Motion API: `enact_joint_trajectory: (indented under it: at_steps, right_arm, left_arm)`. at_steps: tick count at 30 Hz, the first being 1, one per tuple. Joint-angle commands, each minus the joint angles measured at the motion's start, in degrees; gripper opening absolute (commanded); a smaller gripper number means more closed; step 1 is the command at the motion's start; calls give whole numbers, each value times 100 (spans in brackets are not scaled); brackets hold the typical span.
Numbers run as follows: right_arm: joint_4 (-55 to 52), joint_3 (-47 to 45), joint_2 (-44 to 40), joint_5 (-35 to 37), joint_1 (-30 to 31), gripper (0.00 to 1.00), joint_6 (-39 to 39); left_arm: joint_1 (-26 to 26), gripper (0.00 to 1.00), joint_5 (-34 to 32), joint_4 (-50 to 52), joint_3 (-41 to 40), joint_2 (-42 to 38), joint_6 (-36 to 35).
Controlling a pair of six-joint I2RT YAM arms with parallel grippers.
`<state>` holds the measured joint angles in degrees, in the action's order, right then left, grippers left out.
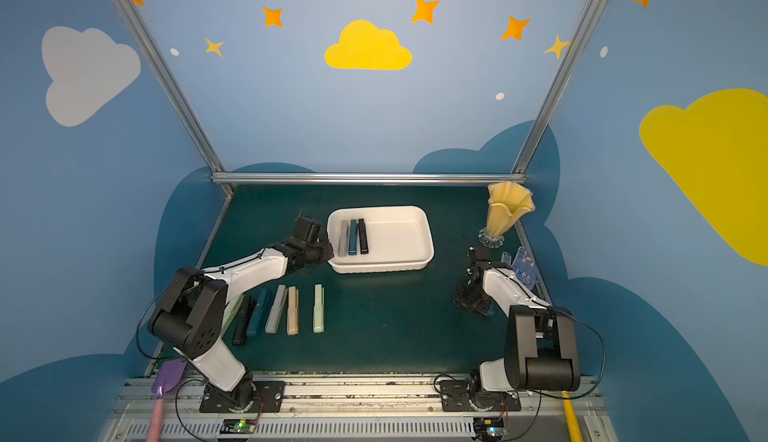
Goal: Put the pruning pliers into the storage box
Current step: Pick up the pruning pliers from the center of the board.
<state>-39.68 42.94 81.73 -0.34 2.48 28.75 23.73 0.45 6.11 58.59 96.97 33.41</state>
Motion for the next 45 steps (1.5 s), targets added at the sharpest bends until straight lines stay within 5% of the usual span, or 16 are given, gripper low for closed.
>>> enact_joint_trajectory:
  at_steps: [1, 26, 45]
  right_arm:
    - [-37, 89, 46, 84, 33, 37, 65]
    - [-523, 504, 83, 575, 407, 18, -300]
    - [-937, 1055, -834, 585, 785, 10, -745]
  left_arm:
    - [-43, 12, -62, -92, -8, -167, -16]
    - [-52, 12, -45, -102, 3, -166, -19]
    - [-52, 11, -45, -92, 17, -160, -32]
